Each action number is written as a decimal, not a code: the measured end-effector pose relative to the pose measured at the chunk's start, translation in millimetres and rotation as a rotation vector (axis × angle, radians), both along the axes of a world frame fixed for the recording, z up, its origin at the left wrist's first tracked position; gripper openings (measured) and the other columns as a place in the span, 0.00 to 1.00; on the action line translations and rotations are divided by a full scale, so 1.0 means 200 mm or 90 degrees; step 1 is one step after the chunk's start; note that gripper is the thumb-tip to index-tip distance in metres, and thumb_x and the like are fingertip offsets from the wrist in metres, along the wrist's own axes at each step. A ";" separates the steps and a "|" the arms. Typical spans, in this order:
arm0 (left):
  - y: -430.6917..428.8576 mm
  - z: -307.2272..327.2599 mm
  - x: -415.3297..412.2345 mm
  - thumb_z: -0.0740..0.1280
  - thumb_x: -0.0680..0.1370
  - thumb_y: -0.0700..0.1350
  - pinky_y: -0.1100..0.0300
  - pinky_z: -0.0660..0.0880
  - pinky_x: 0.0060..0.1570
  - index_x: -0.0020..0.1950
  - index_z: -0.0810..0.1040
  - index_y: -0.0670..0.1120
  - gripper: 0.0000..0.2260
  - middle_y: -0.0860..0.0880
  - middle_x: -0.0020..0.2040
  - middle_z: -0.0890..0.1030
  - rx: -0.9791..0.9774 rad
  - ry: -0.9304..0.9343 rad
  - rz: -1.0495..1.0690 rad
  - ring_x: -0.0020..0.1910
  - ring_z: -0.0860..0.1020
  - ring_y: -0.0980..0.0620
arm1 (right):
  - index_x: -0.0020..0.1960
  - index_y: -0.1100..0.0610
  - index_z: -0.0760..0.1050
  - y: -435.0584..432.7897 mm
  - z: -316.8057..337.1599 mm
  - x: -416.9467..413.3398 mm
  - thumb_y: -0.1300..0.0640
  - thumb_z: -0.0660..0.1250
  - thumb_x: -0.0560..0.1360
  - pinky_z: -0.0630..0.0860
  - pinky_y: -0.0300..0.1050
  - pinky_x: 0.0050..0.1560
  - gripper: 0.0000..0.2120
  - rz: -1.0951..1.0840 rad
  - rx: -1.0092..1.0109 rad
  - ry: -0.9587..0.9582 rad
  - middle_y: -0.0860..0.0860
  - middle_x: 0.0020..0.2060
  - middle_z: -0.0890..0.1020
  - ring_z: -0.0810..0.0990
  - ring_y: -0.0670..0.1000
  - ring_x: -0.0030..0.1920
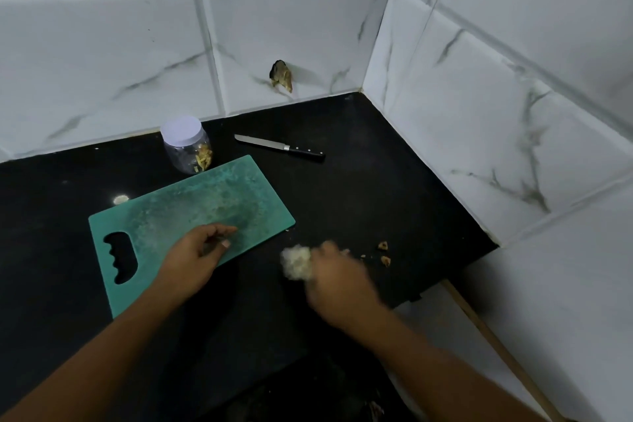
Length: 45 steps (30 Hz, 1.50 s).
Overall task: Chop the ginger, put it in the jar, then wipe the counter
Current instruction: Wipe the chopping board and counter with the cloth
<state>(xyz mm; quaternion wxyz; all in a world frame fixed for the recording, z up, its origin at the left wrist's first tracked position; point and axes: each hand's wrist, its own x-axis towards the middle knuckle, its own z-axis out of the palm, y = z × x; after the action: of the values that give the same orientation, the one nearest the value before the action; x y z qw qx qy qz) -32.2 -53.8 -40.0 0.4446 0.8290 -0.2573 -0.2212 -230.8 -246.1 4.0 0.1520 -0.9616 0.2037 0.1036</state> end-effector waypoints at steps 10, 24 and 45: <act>-0.14 0.06 -0.04 0.69 0.82 0.45 0.56 0.72 0.61 0.63 0.80 0.57 0.12 0.54 0.65 0.77 0.097 -0.060 -0.093 0.61 0.76 0.53 | 0.76 0.51 0.57 0.06 -0.19 -0.10 0.56 0.63 0.82 0.78 0.53 0.49 0.26 -0.040 -0.056 0.031 0.55 0.65 0.74 0.82 0.57 0.56; 0.04 0.05 0.01 0.70 0.81 0.43 0.52 0.71 0.67 0.59 0.78 0.62 0.13 0.54 0.63 0.78 0.065 -0.049 -0.054 0.64 0.76 0.52 | 0.74 0.52 0.60 0.30 -0.06 -0.08 0.55 0.65 0.80 0.78 0.58 0.55 0.25 0.058 0.054 0.072 0.56 0.63 0.77 0.81 0.60 0.58; 1.02 0.11 -0.01 0.60 0.86 0.53 0.52 0.74 0.65 0.64 0.80 0.57 0.12 0.58 0.62 0.81 -0.002 0.106 0.285 0.63 0.77 0.58 | 0.69 0.48 0.65 0.74 -0.16 0.30 0.54 0.63 0.78 0.77 0.54 0.49 0.20 0.255 -0.023 -0.005 0.53 0.59 0.78 0.83 0.61 0.55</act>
<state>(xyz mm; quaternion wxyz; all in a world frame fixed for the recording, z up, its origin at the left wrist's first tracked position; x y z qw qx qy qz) -34.4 150.3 -17.7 0.5033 0.8438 -0.0299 -0.1841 -171.0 -98.4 -28.2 0.1122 -0.9859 0.0095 0.1242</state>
